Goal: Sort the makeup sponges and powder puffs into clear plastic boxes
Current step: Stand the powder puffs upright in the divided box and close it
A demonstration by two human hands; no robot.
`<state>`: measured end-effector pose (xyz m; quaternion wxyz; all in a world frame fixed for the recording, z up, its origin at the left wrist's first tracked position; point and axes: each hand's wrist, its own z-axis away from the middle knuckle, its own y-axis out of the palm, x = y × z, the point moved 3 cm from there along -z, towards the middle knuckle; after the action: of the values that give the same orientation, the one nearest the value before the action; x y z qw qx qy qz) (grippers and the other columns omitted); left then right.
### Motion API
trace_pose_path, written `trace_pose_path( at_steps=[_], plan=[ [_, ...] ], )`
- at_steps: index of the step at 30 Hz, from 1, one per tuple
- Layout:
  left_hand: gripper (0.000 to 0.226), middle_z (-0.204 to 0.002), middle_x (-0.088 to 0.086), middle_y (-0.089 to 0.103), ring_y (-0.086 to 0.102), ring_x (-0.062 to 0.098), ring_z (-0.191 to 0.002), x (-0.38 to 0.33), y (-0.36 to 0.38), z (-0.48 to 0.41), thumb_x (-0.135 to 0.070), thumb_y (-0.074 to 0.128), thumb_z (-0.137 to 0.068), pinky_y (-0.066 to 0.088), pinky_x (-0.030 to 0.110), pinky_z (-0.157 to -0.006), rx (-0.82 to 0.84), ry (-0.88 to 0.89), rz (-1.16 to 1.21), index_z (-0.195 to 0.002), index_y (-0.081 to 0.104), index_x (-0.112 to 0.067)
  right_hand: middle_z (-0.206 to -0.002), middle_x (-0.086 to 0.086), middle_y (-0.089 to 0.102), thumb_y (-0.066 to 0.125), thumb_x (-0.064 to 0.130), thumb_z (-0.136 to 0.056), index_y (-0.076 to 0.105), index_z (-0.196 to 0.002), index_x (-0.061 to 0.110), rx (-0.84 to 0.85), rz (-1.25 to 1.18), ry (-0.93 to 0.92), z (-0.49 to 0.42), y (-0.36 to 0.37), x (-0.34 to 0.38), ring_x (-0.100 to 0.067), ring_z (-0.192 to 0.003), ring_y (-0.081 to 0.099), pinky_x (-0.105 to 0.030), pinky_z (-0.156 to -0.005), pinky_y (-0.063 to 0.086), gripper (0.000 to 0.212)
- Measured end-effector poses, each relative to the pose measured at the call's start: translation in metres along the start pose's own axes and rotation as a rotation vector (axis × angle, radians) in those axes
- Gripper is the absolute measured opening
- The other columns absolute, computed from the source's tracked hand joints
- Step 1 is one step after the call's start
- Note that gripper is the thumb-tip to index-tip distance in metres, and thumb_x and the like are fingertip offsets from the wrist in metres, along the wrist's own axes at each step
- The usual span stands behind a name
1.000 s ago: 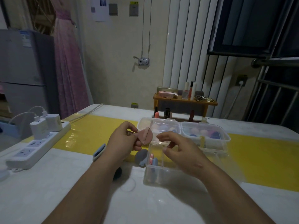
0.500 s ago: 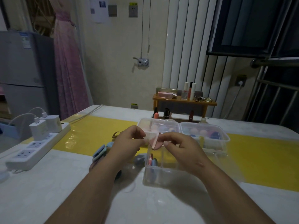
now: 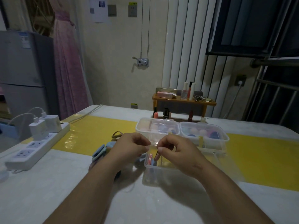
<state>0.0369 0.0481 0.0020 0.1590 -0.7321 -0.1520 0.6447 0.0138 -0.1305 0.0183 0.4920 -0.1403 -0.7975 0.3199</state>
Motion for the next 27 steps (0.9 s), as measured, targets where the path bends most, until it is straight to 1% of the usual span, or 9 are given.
trace_pose_path(
  at_steps=[2,3,5,7,14,19,23,25,27],
  plan=[
    [0.014,-0.086,-0.002,0.072,0.062,0.006,-0.071,0.0004,-0.0002,-0.0005,-0.003,0.072,-0.084,0.046,0.015,-0.058,0.000,-0.005,0.006,-0.086,0.073,-0.017,-0.081,0.021,0.068,0.060,0.021,-0.094,0.067,-0.087,0.029,0.019,0.043,-0.007,-0.0001,0.0002,0.0006,0.002,-0.081,0.060,-0.019,-0.068,0.048,0.013],
    [0.015,-0.086,-0.002,0.072,0.062,0.005,-0.071,0.0008,-0.0004,-0.0007,-0.003,0.072,-0.084,0.046,0.016,-0.058,0.000,-0.004,0.007,-0.085,0.072,-0.018,-0.082,0.021,0.068,0.060,0.022,-0.093,0.067,-0.087,0.030,0.021,0.065,-0.012,-0.0003,0.0002,0.0005,0.000,-0.081,0.059,-0.024,-0.070,0.051,0.013],
    [0.016,-0.087,-0.002,0.072,0.062,0.005,-0.071,0.0017,-0.0003,-0.0016,-0.003,0.073,-0.084,0.046,0.019,-0.059,0.001,-0.002,0.012,-0.084,0.073,-0.020,-0.082,0.016,0.068,0.061,0.022,-0.092,0.068,-0.087,0.030,0.029,0.091,-0.019,-0.0003,0.0002,0.0009,-0.003,-0.082,0.058,-0.030,-0.075,0.053,0.012],
    [0.016,-0.087,-0.003,0.072,0.062,0.005,-0.071,0.0023,-0.0001,-0.0017,-0.004,0.073,-0.083,0.046,0.020,-0.060,-0.001,-0.007,0.011,-0.084,0.073,-0.020,-0.084,0.013,0.066,0.062,0.023,-0.090,0.069,-0.087,0.030,0.041,0.130,-0.030,-0.0006,0.0003,0.0010,-0.004,-0.084,0.056,-0.032,-0.076,0.052,0.010],
    [0.017,-0.089,-0.001,0.073,0.063,0.008,-0.073,0.0042,-0.0007,-0.0022,-0.004,0.074,-0.083,0.047,0.023,-0.062,-0.005,-0.004,0.013,-0.083,0.073,-0.021,-0.087,0.018,0.058,0.063,0.025,-0.089,0.070,-0.090,0.031,0.079,0.273,-0.052,-0.0008,0.0014,0.0039,-0.002,-0.087,0.052,-0.025,-0.075,0.047,0.009],
    [0.017,-0.089,-0.001,0.074,0.064,0.008,-0.074,0.0058,-0.0008,-0.0040,-0.005,0.075,-0.082,0.048,0.024,-0.062,-0.016,0.002,0.007,-0.082,0.074,-0.022,-0.092,0.017,0.055,0.062,0.031,-0.091,0.071,-0.095,0.034,0.107,0.353,-0.065,-0.0025,0.0032,0.0044,-0.003,-0.089,0.050,-0.028,-0.080,0.047,0.011],
    [0.014,-0.090,0.001,0.074,0.064,0.008,-0.073,0.0068,-0.0007,-0.0045,-0.005,0.075,-0.082,0.049,0.023,-0.062,-0.014,-0.003,0.007,-0.086,0.075,-0.018,-0.104,0.017,0.055,0.069,0.033,-0.087,0.070,-0.106,0.036,0.038,0.307,-0.024,-0.0025,0.0015,0.0033,-0.002,-0.095,0.050,-0.025,-0.082,0.048,0.019],
    [0.014,-0.087,0.000,0.074,0.063,0.007,-0.072,0.0066,-0.0010,-0.0047,-0.004,0.074,-0.083,0.049,0.023,-0.061,-0.017,0.002,0.017,-0.087,0.075,-0.018,-0.103,0.019,0.057,0.070,0.034,-0.086,0.071,-0.103,0.035,0.027,0.293,-0.003,-0.0017,0.0004,0.0023,-0.001,-0.094,0.050,-0.025,-0.081,0.047,0.018],
    [0.015,-0.079,-0.001,0.072,0.060,0.004,-0.065,0.0068,-0.0015,-0.0057,-0.002,0.072,-0.084,0.048,0.023,-0.059,-0.034,0.015,0.047,-0.085,0.074,-0.017,-0.096,0.020,0.060,0.066,0.035,-0.088,0.073,-0.098,0.035,0.062,0.318,0.002,-0.0012,0.0014,0.0026,-0.002,-0.090,0.052,-0.026,-0.078,0.047,0.012]
  ],
)
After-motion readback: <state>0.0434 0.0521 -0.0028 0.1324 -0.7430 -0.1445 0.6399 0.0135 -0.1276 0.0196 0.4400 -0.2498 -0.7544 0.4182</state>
